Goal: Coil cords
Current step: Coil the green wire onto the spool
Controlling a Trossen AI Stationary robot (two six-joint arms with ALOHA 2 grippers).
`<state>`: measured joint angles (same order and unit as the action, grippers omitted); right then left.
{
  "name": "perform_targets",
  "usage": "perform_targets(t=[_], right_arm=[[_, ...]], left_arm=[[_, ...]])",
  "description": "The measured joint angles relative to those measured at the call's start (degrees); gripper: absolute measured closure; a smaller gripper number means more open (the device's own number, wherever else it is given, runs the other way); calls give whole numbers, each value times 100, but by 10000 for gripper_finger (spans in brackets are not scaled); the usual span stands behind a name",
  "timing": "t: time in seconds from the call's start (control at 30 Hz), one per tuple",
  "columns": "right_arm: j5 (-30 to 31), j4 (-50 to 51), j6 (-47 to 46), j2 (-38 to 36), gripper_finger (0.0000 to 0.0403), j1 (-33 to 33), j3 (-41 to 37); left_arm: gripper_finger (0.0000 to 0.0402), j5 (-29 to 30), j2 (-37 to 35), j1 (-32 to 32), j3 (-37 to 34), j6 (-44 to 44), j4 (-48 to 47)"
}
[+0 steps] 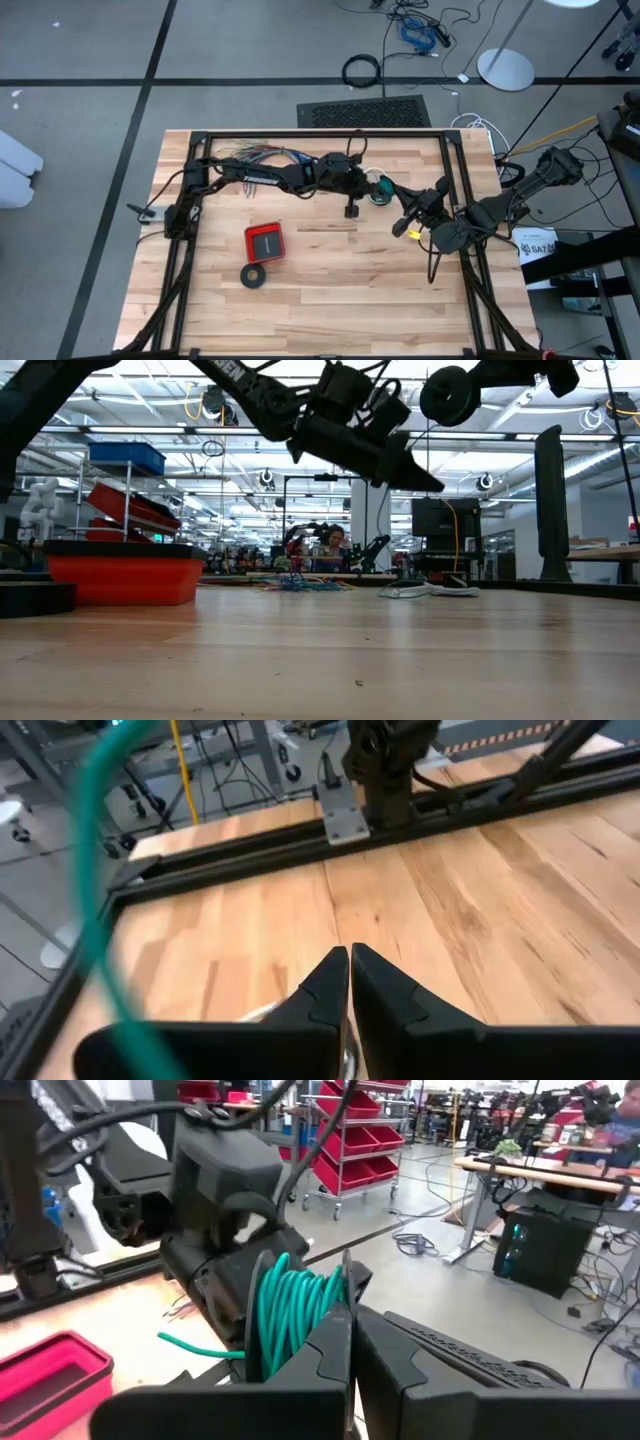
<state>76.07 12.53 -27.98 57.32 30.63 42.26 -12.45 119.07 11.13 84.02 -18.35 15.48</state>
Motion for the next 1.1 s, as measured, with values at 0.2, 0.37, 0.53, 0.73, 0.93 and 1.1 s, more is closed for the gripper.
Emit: perform_targets(t=[0.2,0.37,0.53,0.73,0.93,1.1], right_arm=[[-316,458,-330,0,403,119,0],[-433,1133,-976,41,403,223,0],[-467,1305,-1053,96,403,256,0],[-772,1341,-910,98,403,256,0],[-789,1308,-1029,101,403,254,0],[-783,1239,-1034,101,403,254,0]], left_arm=[[377,-39,2,45,-115,112,76],[377,-33,2,12,-115,145,-85],[377,25,2,-83,-115,192,-288],[377,247,2,-150,-115,193,-272],[377,260,57,-137,-115,173,-612],[377,125,120,-126,-115,94,-808]])
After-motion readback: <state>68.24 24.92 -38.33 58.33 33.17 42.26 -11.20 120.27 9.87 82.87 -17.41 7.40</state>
